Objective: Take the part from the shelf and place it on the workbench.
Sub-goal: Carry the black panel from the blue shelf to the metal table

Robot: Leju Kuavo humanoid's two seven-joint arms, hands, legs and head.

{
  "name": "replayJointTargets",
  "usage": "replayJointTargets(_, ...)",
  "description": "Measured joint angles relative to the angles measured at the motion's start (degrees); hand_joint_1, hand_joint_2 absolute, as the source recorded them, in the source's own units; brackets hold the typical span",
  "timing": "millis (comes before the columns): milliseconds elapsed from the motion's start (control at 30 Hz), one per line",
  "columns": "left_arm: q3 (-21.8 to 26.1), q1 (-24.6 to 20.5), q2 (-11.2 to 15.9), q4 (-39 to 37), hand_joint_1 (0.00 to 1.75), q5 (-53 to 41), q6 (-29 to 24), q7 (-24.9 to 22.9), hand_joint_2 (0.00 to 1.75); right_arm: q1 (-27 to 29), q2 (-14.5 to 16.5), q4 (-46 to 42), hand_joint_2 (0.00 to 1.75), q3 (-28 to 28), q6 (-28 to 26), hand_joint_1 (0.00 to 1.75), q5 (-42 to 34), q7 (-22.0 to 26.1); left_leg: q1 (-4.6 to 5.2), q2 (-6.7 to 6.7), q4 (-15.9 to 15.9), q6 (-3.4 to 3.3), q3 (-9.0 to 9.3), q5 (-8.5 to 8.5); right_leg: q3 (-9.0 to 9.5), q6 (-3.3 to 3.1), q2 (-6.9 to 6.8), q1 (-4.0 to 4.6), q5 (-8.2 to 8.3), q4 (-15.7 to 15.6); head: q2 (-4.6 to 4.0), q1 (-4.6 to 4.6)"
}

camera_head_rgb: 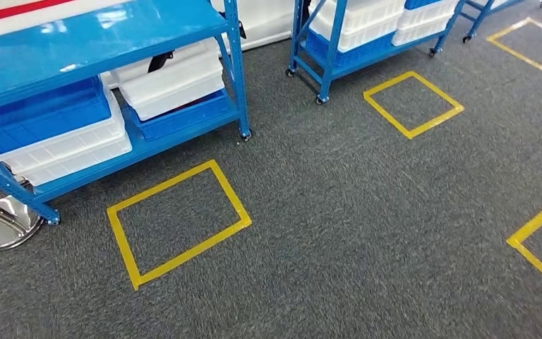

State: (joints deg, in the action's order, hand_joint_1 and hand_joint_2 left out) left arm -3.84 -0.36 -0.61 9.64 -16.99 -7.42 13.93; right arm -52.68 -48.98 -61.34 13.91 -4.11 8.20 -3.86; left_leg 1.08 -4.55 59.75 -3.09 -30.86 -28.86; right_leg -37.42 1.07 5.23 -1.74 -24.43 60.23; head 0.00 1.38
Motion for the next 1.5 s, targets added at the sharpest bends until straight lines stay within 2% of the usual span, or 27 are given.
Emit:
replayJointTargets(67, 0.1, 0.0, -0.1, 0.0, 0.0, 0.1, 0.1, -0.5, 1.75, -1.5, -0.9, 0.0, 1.75, -0.6, 0.4, 1.75, 0.0, -0.6, 0.02, 0.65, -1.3, 0.1, 0.47, 0.2, -0.34, 0.9, 1.15, -0.31, 0.61, -0.4, 0.0, -0.22)
replayJointTargets(133, 0.2, -0.1, -0.1, 0.0, 0.0, 0.2, 0.3, -0.9, 1.75, -2.0, -1.9, 0.0, 1.75, -1.0, 0.4, 1.75, 0.0, -0.7, -0.14, 1.82, -2.8, 0.12, 0.97, 1.09, -0.92, 1.38, -0.46, -0.3, 0.22, 0.1, 0.0, -0.14)
replayJointTargets(200, 0.4, 0.0, -0.2, 0.0, 0.0, 0.3, 0.3, -1.4, 1.75, -2.2, -2.4, -0.1, 1.75, -1.1, 0.1, 1.75, -0.3, -0.4, -0.23, 3.08, -3.8, 0.01, 1.22, 1.79, -3.01, 1.65, -3.51, -0.22, -2.6, 4.6, 0.0, -0.03)
replayJointTargets(267, 0.4, 0.1, -0.3, 0.0, 0.0, 0.3, 0.0, -2.0, 1.75, -1.5, -2.3, -0.3, 1.75, -1.2, -0.4, 1.75, -0.6, -0.1, -0.22, 4.48, -3.9, -0.08, 1.14, 1.83, -5.96, 2.22, -4.61, -0.39, -5.64, 11.3, 0.0, 0.02)
replayJointTargets(300, 0.5, 0.1, -0.3, 0.0, 0.0, 0.2, -0.1, -2.2, 1.75, -0.9, -2.1, -0.3, 1.75, -1.2, -0.6, 1.75, -0.6, 0.0, -0.22, 5.21, -3.8, -0.01, 1.11, 1.76, -6.63, 2.5, -4.77, -0.56, -5.96, 13.1, 0.0, 0.05)
replayJointTargets(333, 0.6, 0.1, -0.3, 0.0, 0.0, 0.2, -0.2, -2.5, 1.75, -0.3, -1.9, -0.3, 1.75, -1.2, -0.8, 1.75, -0.7, 0.2, -0.22, 5.9, -3.7, 0.12, 1.08, 1.64, -6.29, 2.75, -5.0, -0.75, -5.33, 12.9, 0.0, 0.06)
replayJointTargets(400, 0.7, 0.0, -0.4, 0.0, 0.0, 0.2, -0.3, -2.7, 1.75, 0.3, -1.4, -0.6, 1.75, -1.2, -1.3, 1.75, -0.7, 0.4, -0.22, 7.2, -3.1, 0.59, 1.08, 1.18, -2.48, 3.11, -6.15, -0.99, -2.35, 6.4, 0.0, 0.06)
replayJointTargets(467, 0.8, -0.1, -0.3, 0.0, 0.0, 0.2, -0.5, -2.9, 1.75, 0.4, -1.0, -0.9, 1.75, -1.2, -1.8, 1.75, -0.7, 0.5, 0.03, 8.28, -2.5, 1.33, 1.0, 0.53, 0.94, 2.7, -7.54, -0.69, -0.64, 0.5, 0.0, 0.01)
replayJointTargets(500, 0.9, -0.1, -0.3, 0.0, 0.0, 0.2, -0.6, -2.9, 1.75, 0.4, -0.8, -1.0, 1.75, -1.2, -2.0, 1.75, -0.6, 0.5, 0.17, 8.65, -2.3, 1.64, 0.96, 0.29, 1.54, 2.31, -7.86, -0.48, -0.58, -0.6, 0.0, -0.01)
replayJointTargets(567, 1.0, -0.1, -0.3, 0.0, 0.0, 0.2, -0.8, -2.9, 1.75, 0.4, -0.6, -1.1, 1.75, -1.2, -2.2, 1.75, -0.6, 0.4, 0.27, 9.01, -2.2, 1.92, 0.92, 0.09, 1.49, 1.64, -7.54, -0.25, -0.62, -0.6, 0.0, -0.01)
replayJointTargets(667, 1.0, -0.2, -0.3, 0.0, 0.0, 0.0, -1.0, -3.1, 1.75, 0.3, -0.5, -1.2, 1.75, -1.3, -2.2, 1.75, -0.5, 0.3, 0.27, 9.36, -2.1, 2.1, 0.99, -0.02, 1.38, 1.35, -7.16, -0.32, -0.57, -0.6, 0.0, -0.06)
replayJointTargets(733, 1.0, -0.4, -0.3, 0.0, 0.0, -0.6, -1.2, -3.5, 1.75, -0.1, -0.3, -1.3, 1.75, -1.5, -2.2, 1.75, -0.3, 0.2, -0.05, 7.58, 2.7, 2.74, -0.98, -3.22, 1.08, 0.33, -5.95, -0.37, -0.37, -0.8, 0.0, -0.19)
replayJointTargets(800, 1.1, -0.5, -0.3, 0.0, 0.0, -1.0, -1.5, -3.9, 1.75, -0.4, 0.0, -1.4, 1.75, -1.9, -2.2, 1.75, -0.2, 0.0, -0.38, 5.29, 11.5, 3.18, -5.02, -7.72, 0.68, -0.55, -4.56, -0.17, -0.12, -0.9, 0.0, -0.28)
replayJointTargets(833, 1.1, -0.5, -0.3, 0.0, 0.0, -1.0, -1.6, -4.0, 1.75, -0.4, 0.2, -1.4, 1.75, -2.0, -2.2, 1.75, -0.1, 0.0, -0.38, 5.14, 13.9, 3.08, -6.29, -8.33, 0.54, -0.63, -4.03, 0.0, -0.05, -0.8, 0.0, -0.27)
replayJointTargets(867, 1.1, -0.5, -0.3, 0.0, 0.0, -1.1, -1.6, -4.1, 1.75, -0.4, 0.3, -1.4, 1.75, -2.2, -2.2, 1.75, -0.1, 0.0, -0.37, 5.05, 14.7, 2.89, -6.74, -7.91, 0.44, -0.69, -3.45, 0.16, 0.02, -0.8, 0.0, -0.27)
replayJointTargets(900, 1.1, -0.5, -0.3, 0.0, 0.0, -1.1, -1.7, -4.2, 1.75, -0.4, 0.4, -1.4, 1.75, -2.3, -2.2, 1.75, 0.0, 0.0, -0.35, 4.88, 12.8, 2.58, -5.92, -6.27, 0.43, -0.7, -2.85, 0.32, 0.08, -0.8, 0.0, -0.27)
replayJointTargets(967, 1.1, -0.3, -0.3, 0.0, 0.0, -1.2, -1.7, -4.5, 1.75, -0.5, 0.5, -1.4, 1.75, -2.4, -2.2, 1.75, 0.3, 0.0, -0.27, 3.1, 5.2, 1.61, -2.42, -2.0, 0.46, -0.58, -1.72, 0.5, 0.19, -0.7, 0.0, -0.23)
replayJointTargets(1000, 1.0, -0.2, -0.2, 0.0, 0.0, -1.3, -1.7, -4.5, 1.75, -0.6, 0.7, -1.4, 1.75, -2.5, -2.2, 1.75, 0.4, 0.0, -0.26, 1.98, 1.8, 1.24, -0.94, -0.6, 0.39, -0.42, -1.17, 0.5, 0.31, -0.7, 0.0, -0.21)
replayJointTargets(1067, 1.0, -0.2, -0.2, 0.0, 0.0, -1.6, -1.8, -4.5, 1.75, -1.0, 0.9, -1.3, 1.75, -2.7, -2.2, 1.75, 0.5, 0.0, -0.19, 0.8, -1.0, 0.93, 0.21, -0.02, 0.02, 0.22, -0.14, 0.2, 0.73, -0.8, 0.0, -0.2)
replayJointTargets(1133, 1.0, -0.4, -0.2, 0.0, 0.0, -1.9, -1.8, -4.3, 1.75, -1.1, 0.9, -1.3, 1.75, -2.9, -2.2, 1.75, 0.6, -0.1, -0.09, 1.81, -2.0, 0.76, 0.54, 0.54, -0.31, 1.02, 0.47, -0.15, 1.2, -1.0, 0.0, -0.23)
replayJointTargets(1200, 1.0, -0.5, -0.2, 0.0, 0.0, -2.1, -1.9, -4.0, 1.75, -1.5, 0.8, -1.2, 1.75, -3.0, -2.2, 1.75, 0.6, -0.1, -0.12, 3.05, -3.4, 0.3, 0.98, 1.5, -1.15, 1.45, -1.57, -0.13, 0.27, 0.2, 0.0, -0.17)
replayJointTargets(1267, 1.0, -0.4, -0.2, 0.0, 0.0, -2.3, -1.9, -3.9, 1.75, -1.9, 0.8, -1.0, 1.75, -3.1, -2.2, 1.75, 0.6, -0.1, -0.13, 4.33, -4.1, 0.01, 1.12, 1.97, -3.66, 1.78, -4.14, -0.1, -2.89, 5.6, 0.0, -0.09)
replayJointTargets(1333, 1.0, -0.2, -0.2, 0.0, 0.0, -2.4, -1.9, -3.9, 1.75, -1.9, 1.1, -0.8, 1.75, -3.2, -2.3, 1.75, 0.6, -0.2, -0.11, 5.63, -4.0, 0.01, 0.98, 1.96, -6.41, 2.31, -4.7, -0.36, -5.43, 12.0, 0.0, -0.05)
replayJointTargets(1367, 1.0, -0.2, -0.2, 0.0, 0.0, -2.6, -1.8, -3.9, 1.75, -1.8, 1.2, -0.6, 1.75, -3.3, -2.3, 1.75, 0.6, -0.2, -0.11, 6.3, -3.9, 0.08, 0.93, 1.88, -6.74, 2.56, -4.84, -0.53, -5.4, 13.0, 0.0, -0.06)
replayJointTargets(1400, 1.0, -0.2, -0.3, 0.0, 0.0, -2.7, -1.8, -3.9, 1.75, -1.9, 1.3, -0.5, 1.75, -3.3, -2.3, 1.75, 0.6, -0.2, -0.11, 6.9, -3.7, 0.18, 0.89, 1.74, -5.92, 2.78, -5.08, -0.68, -4.4, 11.9, 0.0, -0.05)
replayJointTargets(1467, 1.0, -0.3, -0.3, 0.0, 0.0, -2.8, -1.8, -3.9, 1.75, -2.2, 1.4, -0.4, 1.75, -3.4, -2.4, 1.75, 0.6, -0.2, -0.07, 7.96, -3.2, 0.62, 0.86, 1.2, -1.83, 3.08, -6.68, -0.84, -1.54, 4.9, 0.0, -0.05)
replayJointTargets(1500, 1.0, -0.3, -0.3, 0.0, 0.0, -2.8, -1.8, -3.9, 1.75, -2.4, 1.3, -0.4, 1.75, -3.4, -2.5, 1.75, 0.6, -0.3, 0.06, 8.41, -2.8, 0.96, 0.85, 0.84, -0.03, 2.93, -7.54, -0.7, -0.61, 1.7, 0.0, -0.08)
